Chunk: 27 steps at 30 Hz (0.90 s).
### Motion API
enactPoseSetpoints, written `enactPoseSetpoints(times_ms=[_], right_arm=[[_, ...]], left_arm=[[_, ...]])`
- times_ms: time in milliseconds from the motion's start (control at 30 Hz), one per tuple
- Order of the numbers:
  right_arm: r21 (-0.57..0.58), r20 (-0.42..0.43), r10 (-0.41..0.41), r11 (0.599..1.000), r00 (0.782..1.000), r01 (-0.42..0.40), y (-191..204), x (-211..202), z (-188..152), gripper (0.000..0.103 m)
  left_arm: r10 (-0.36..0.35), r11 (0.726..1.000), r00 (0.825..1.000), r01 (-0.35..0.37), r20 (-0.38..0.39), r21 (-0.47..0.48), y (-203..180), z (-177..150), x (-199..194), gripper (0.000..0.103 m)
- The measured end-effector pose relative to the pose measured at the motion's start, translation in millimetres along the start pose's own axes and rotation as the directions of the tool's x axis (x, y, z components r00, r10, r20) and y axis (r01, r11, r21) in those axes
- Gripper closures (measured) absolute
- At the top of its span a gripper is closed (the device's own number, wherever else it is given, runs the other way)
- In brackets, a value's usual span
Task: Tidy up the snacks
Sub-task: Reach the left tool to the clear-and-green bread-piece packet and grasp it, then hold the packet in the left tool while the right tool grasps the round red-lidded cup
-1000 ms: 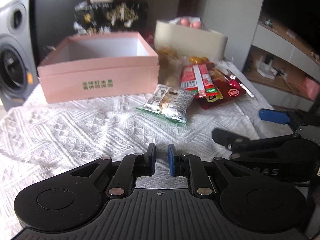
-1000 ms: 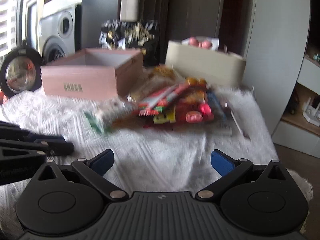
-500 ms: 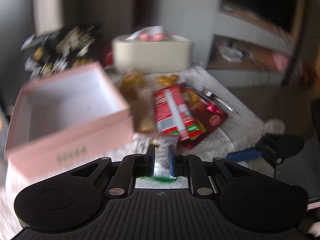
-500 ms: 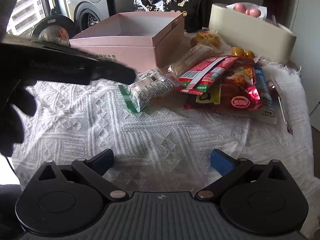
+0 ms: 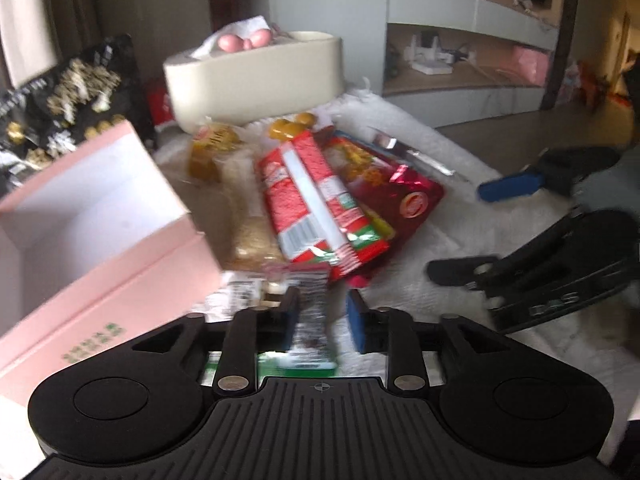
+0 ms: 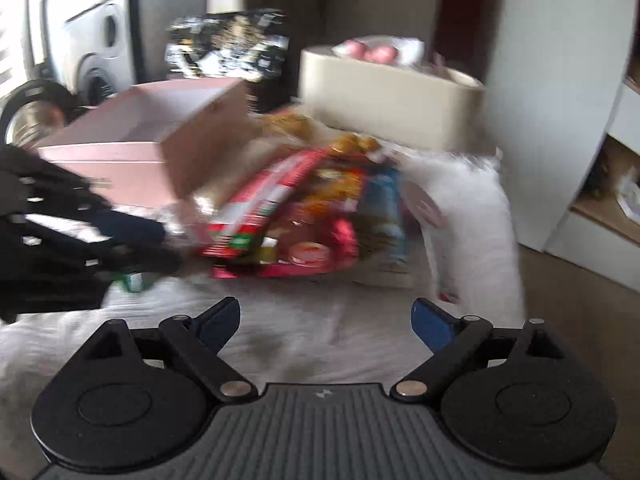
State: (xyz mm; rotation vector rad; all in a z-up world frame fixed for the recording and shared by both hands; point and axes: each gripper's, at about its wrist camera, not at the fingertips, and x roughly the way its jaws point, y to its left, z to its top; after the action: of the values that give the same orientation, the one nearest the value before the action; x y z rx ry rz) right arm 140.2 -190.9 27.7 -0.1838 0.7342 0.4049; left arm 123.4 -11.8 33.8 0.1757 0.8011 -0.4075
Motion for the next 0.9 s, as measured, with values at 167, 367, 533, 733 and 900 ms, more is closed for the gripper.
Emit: enactPoseSetpoints(times_ms=[167,367,533,733,900], right_arm=[[0.078,-0.024,0.048,0.996,0.999,-0.046,-9.9,9.2,-8.5,0.009],[0.087,-0.009,0.058,0.995,0.998,-0.057,-10.4,8.5,-13.4,0.009],[0.089,-0.005,0.061,0.994,0.998,-0.06,-10.7,8.2,-14.2,0.009],[0.086,-0.007,0.066,0.994,0.998,-0.066,-11.3,8.3,-14.9,0.006],[0.077,-0.035,0.074,0.994,0.997,-0.072,-9.6,10.9,-11.9,0.002]], left_arm=[[-0.043,0.999,0.999,0.044,0.021,-0.02,1.5,0.0,-5.8,0.062],[0.128,0.991,0.992,-0.128,0.016,0.026,5.7,-7.4,-5.2,0.049],[0.103,0.994,0.995,-0.102,0.01,-0.026,16.7,-6.7,2.5,0.039],[0.041,0.993,0.999,-0.043,-0.025,-0.107,33.7,-5.9,14.7,0.03],[0.015,0.994,1.0,-0.014,0.013,-0.112,36.4,-11.0,18.9,0.028]])
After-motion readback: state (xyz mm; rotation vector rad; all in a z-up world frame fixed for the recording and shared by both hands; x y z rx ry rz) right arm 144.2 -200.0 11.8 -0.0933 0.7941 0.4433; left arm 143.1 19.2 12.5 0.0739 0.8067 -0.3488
